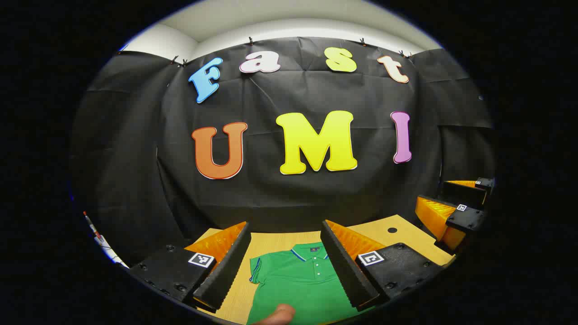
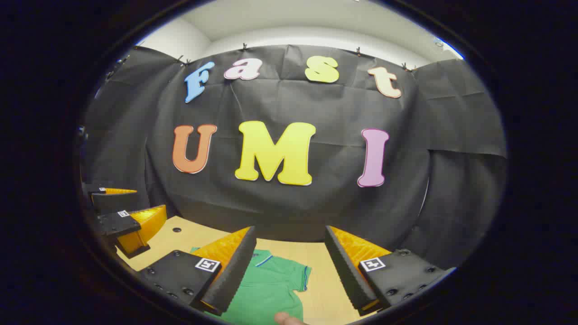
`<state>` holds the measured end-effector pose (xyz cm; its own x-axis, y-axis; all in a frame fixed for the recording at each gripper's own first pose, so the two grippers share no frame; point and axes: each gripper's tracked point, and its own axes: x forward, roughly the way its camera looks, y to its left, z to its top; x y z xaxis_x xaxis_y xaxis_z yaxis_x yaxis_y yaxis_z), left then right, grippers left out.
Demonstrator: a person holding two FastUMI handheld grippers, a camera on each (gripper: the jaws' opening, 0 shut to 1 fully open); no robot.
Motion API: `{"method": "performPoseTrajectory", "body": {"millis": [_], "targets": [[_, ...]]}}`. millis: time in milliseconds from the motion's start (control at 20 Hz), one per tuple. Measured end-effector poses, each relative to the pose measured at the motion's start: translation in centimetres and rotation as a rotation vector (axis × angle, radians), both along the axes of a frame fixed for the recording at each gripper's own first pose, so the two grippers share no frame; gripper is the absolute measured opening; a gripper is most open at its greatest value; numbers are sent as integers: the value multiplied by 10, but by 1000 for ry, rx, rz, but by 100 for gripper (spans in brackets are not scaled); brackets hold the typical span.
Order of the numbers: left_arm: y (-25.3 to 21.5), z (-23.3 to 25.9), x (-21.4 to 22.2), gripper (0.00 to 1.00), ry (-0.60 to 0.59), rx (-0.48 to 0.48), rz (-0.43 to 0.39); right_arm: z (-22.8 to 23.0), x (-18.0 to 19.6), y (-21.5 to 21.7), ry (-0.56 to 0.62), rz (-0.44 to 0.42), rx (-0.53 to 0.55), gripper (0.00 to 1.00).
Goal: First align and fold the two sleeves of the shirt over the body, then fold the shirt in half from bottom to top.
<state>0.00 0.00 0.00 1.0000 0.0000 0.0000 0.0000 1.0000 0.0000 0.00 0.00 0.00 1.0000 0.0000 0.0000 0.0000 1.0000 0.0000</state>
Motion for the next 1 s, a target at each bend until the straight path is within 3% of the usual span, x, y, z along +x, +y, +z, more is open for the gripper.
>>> {"method": "performPoseTrajectory", "body": {"millis": [50,1000], "targets": [[-2,-1,1,99,2,-3,-4,-1,0,-1,3,2,6,98],[-16,-14,6,100,26,-4,-27,-27,9,-17,53,-24,12,96]]}}
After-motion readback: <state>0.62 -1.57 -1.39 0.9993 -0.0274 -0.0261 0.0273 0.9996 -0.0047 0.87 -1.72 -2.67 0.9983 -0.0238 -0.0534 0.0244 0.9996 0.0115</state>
